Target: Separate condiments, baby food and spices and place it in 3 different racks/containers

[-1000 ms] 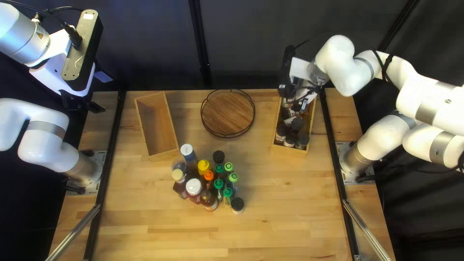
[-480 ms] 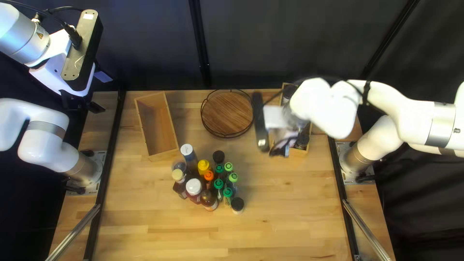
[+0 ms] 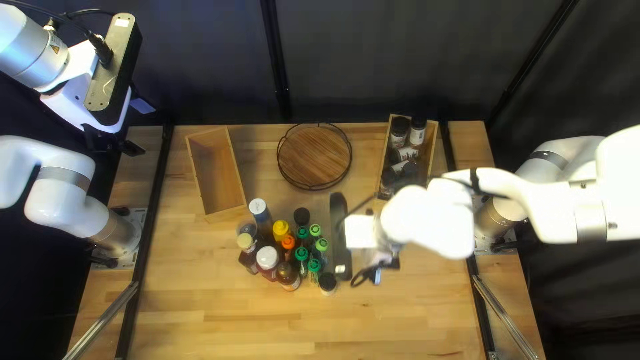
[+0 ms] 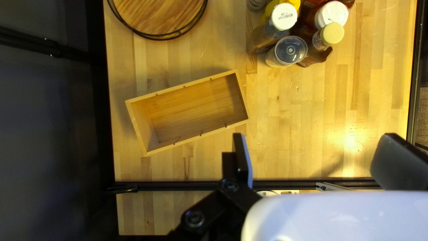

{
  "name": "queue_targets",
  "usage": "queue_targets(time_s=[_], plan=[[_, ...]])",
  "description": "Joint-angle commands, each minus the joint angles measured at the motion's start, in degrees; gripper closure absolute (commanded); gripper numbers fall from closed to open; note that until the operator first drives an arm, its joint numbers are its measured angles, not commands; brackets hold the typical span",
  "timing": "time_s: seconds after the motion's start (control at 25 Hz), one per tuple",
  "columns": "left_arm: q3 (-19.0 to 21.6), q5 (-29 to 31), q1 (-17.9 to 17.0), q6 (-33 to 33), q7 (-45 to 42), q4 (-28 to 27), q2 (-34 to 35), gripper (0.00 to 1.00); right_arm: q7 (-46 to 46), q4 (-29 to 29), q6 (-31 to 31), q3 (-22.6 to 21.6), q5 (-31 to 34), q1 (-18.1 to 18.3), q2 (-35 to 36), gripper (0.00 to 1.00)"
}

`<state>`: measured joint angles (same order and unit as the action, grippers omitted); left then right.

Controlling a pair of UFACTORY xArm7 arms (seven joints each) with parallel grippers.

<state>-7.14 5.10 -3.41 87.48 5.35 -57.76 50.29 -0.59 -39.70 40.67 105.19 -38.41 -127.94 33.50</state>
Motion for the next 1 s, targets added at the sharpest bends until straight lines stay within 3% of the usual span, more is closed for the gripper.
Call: queue_targets(time_s=[0.04,0.32,0.68,0.76,0.8,0.84,0.88,1.0], plan=[[0.00,0.00,0.00,0.00,0.00,0.00,0.00,0.00,-4.83,-2.17,-5.41,-9.14,-2.18,6.61,-0.64,0.00],[0.00,0.00,0.00,0.00,0.00,0.00,0.00,0.00,-4.39,-4.90,-10.38,-21.42,-4.92,18.32,-1.46,0.00],[0.00,0.00,0.00,0.00,0.00,0.00,0.00,0.00,-1.51,-8.22,-11.93,-30.61,-7.02,28.73,-0.90,0.02],[0.00,0.00,0.00,0.00,0.00,0.00,0.00,0.00,-0.68,-8.51,-12.18,-31.68,-7.42,30.07,-1.05,0.15],[0.00,0.00,0.00,0.00,0.00,0.00,0.00,0.00,-0.16,-8.62,-12.34,-32.25,-7.66,30.80,-1.17,0.32],[0.00,0.00,0.00,0.00,0.00,0.00,0.00,0.00,0.17,-8.68,-12.42,-32.55,-7.79,31.20,-1.24,0.81],[0.00,0.00,0.00,0.00,0.00,0.00,0.00,0.00,0.25,-8.59,-12.43,-32.55,-7.78,31.18,-1.28,0.99],[0.00,0.00,0.00,0.00,0.00,0.00,0.00,0.00,0.03,-8.13,-12.17,-31.48,-7.23,29.99,-1.51,1.00]])
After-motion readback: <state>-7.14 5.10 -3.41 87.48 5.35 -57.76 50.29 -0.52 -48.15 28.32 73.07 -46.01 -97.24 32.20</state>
